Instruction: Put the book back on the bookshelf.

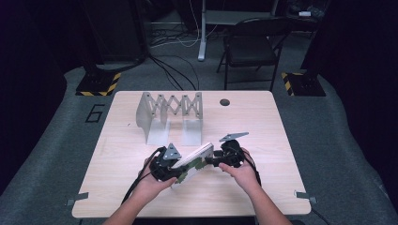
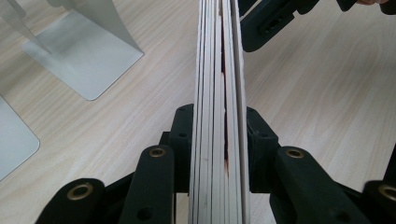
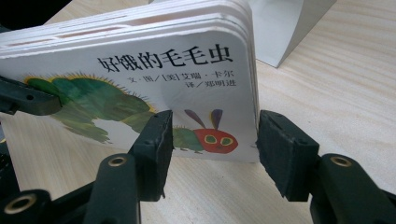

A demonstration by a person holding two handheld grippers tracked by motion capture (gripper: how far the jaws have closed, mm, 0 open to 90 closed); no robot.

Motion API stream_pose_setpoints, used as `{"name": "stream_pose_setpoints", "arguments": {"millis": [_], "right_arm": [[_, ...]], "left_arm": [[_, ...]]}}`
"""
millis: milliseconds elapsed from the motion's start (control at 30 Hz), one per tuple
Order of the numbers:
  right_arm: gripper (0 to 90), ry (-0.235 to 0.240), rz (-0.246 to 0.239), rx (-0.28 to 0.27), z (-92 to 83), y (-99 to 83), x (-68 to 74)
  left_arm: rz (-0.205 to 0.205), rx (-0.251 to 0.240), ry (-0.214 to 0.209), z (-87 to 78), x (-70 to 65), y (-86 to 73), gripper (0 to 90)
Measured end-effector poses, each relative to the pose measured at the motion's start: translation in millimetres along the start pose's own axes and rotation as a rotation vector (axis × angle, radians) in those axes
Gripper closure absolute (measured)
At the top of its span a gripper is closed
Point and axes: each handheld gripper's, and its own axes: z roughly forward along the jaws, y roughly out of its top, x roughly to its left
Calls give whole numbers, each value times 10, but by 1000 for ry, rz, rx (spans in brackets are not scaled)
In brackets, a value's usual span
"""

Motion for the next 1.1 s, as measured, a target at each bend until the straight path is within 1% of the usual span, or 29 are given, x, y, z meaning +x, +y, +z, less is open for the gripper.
{"name": "stream_pose_setpoints", "arguments": {"millis": [33,67,167,200,367,500,533,667,733,767,867,1033,1100], "right_arm": [[456,1,-1,0,0,0,-1],[456,1,0,1,0,0,0],[456,2,1,1,1,0,2],[456,2,1,1,2,0,3],[456,2,2,1,2,0,4],[457,3,2,-1,3,0,6],[457,3,2,-1,4,0,7],[457,4,3,1,4,0,7],[457,4,3,0,4,0,7],[457,4,4,1,4,0,7],[457,5,1,1,2,-1,6],[457,5,-1,1,-1,-1,-1],[457,5,-1,1,-2,-1,-2]], "left_arm": [[-7,4,-9,3,-1,1,696],[-6,1,-4,9,-2,0,695],[1,11,-8,12,4,6,696],[-2,7,-1,23,-5,5,696],[4,18,-11,27,3,9,702],[2,14,-9,37,7,8,702],[-4,13,-10,43,5,7,702],[6,21,-8,52,9,9,702],[1,27,-17,62,12,11,702],[8,23,-13,72,16,10,701],[2,32,-17,82,11,13,701],[9,38,-17,87,20,15,710],[10,41,-24,85,23,17,717]]}}
